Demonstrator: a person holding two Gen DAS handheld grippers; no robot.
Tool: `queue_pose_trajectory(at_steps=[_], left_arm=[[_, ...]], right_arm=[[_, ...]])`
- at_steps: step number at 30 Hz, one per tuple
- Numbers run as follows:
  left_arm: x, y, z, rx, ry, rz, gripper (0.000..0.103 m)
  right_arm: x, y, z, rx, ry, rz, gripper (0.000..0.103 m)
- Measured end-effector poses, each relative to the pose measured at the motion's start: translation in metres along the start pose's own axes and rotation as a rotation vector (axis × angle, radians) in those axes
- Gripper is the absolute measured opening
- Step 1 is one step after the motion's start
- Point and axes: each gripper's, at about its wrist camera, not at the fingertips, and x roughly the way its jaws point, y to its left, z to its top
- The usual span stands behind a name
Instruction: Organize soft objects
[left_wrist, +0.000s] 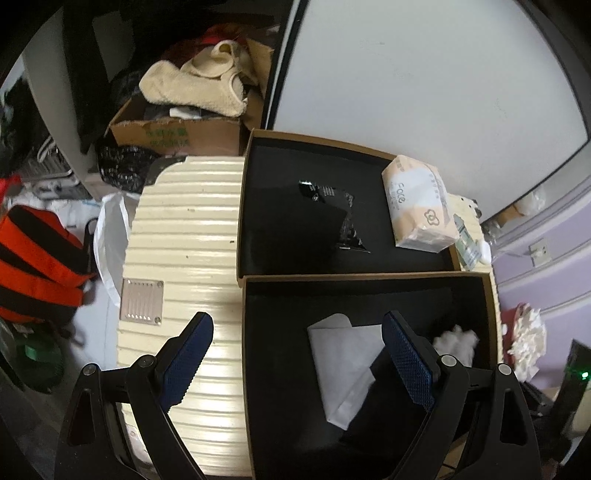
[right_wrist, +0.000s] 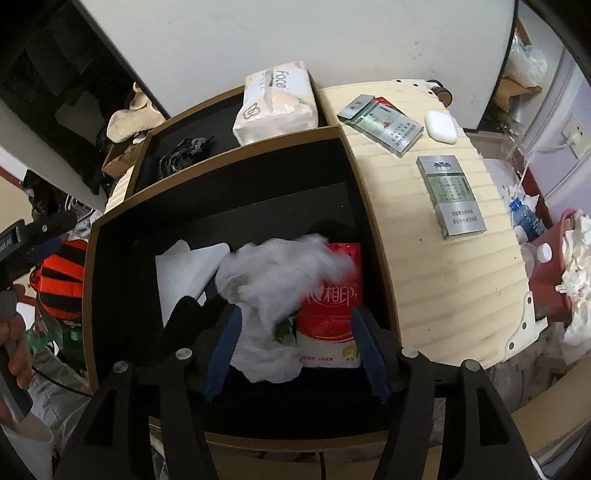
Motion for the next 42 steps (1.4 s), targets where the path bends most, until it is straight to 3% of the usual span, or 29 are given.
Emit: queue_pose_trajectory(at_steps=[2,3,11,30,42], left_arm=[[0.002,0.003,0.001,-0.03,0.023,-0.005,0.091],[0.004,0.006,0.0,-0.05,0.037,-0.011,0.091],[0.01,0.017,-0.001,-0.118,0.071,-0.022,0.091],[0.016,-0.005,-0.005,0.057,0.033,0.065,0.091],[0.016,-0.003,-0.005,0.042,0.035,0.062,0.091]], right_arm=[[0.003,0.0,0.0,0.011,0.029,0.019,0.088],[0.004,0.0,0.0,0.02,0.032,0.032,0.089],[0.004,-0.001,-0.001,0.02,0.04,0.018,0.089],[0.01,0.001,0.0,0.021,0.07,0.021,0.089],[0.008,-0.002,0.001,0.023,0.066,0.022,0.089]])
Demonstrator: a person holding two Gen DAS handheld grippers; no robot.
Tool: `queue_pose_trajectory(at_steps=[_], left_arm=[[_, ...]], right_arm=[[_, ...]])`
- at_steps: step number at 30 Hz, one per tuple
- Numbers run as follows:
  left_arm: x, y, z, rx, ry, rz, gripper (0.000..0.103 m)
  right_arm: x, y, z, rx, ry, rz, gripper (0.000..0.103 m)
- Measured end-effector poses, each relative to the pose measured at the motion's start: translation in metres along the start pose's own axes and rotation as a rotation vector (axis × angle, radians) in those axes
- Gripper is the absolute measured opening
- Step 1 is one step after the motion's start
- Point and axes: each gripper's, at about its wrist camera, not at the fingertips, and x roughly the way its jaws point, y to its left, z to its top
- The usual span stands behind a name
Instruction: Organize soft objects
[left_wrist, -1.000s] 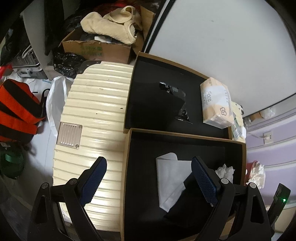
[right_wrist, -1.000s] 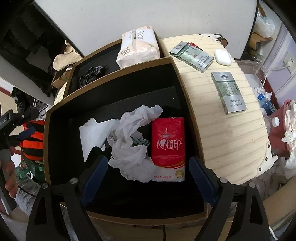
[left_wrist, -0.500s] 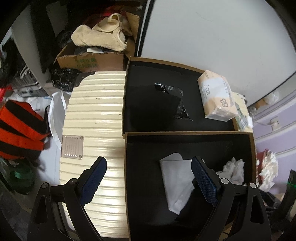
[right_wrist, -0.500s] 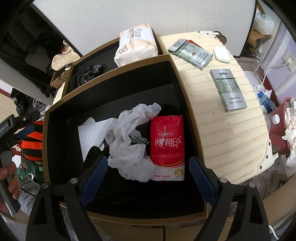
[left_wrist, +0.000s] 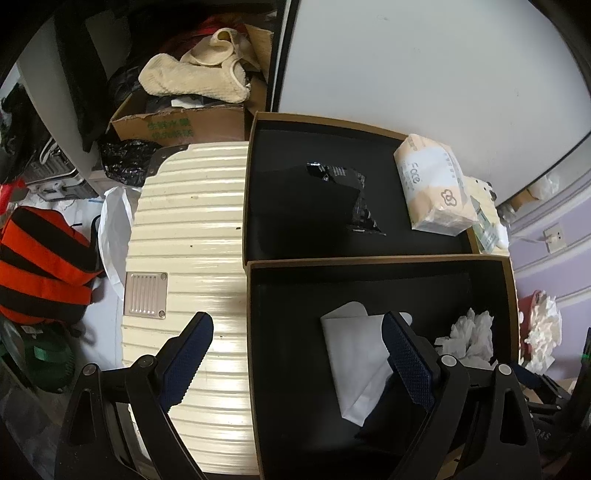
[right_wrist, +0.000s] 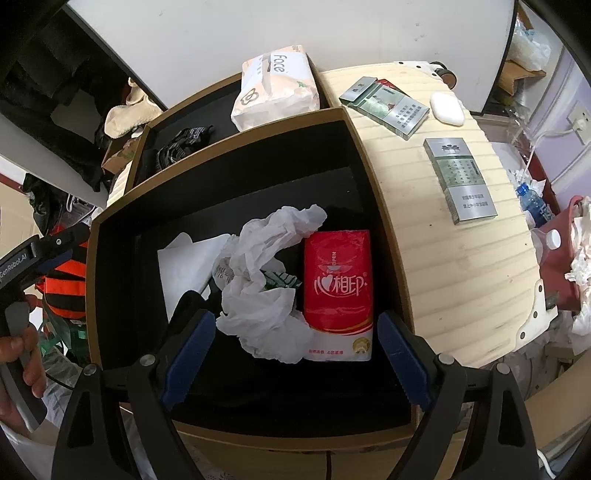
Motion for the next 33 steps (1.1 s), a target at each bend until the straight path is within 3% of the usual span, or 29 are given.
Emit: queue_pose_trajectory(at_steps=[33], left_arm=[[0.0008,0.0009,-0.0005,-0.012,0.001,-0.004,0.091]], right_arm=[[0.0001,-0.0006,0.002,-0.001,0.001,-0.005,0.089]])
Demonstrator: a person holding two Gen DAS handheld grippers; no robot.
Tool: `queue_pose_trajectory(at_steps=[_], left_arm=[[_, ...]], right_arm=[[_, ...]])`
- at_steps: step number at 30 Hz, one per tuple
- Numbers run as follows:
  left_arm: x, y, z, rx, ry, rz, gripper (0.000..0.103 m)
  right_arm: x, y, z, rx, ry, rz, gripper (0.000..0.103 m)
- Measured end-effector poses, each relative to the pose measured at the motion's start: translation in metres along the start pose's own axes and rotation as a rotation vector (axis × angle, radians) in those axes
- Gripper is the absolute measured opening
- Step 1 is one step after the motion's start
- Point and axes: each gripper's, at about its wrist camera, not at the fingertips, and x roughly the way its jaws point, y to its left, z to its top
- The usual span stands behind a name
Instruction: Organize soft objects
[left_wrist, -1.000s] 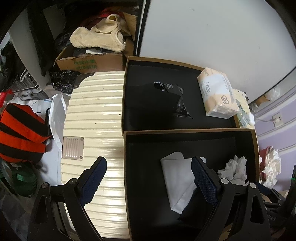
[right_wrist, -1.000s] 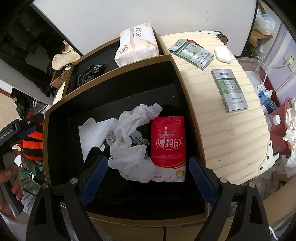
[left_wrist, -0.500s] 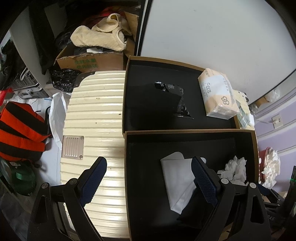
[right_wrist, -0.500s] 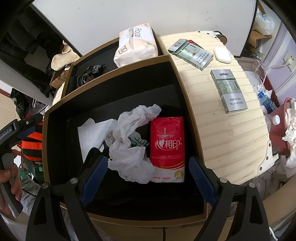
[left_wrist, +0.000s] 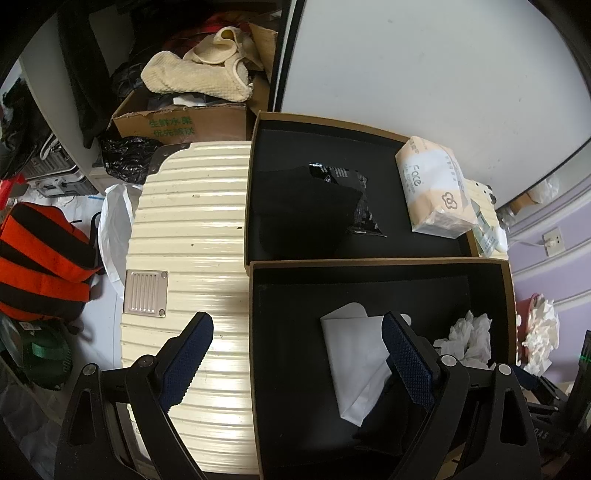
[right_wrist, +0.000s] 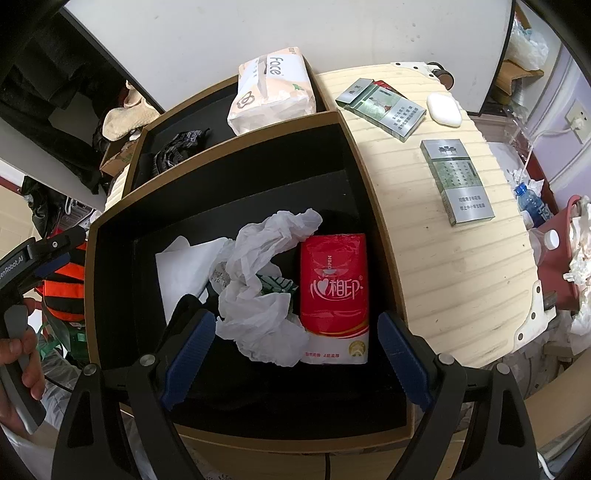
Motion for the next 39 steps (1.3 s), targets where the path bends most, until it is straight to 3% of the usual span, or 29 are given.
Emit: queue_pose_trajectory(at_steps=[39], left_arm=[[-0.0004,0.003,-0.0003,-0.003,0.002,0.0,0.091]], right_arm=[[-0.0036,-0.0028,0.005,0.014,-0.009,0.01,0.089]])
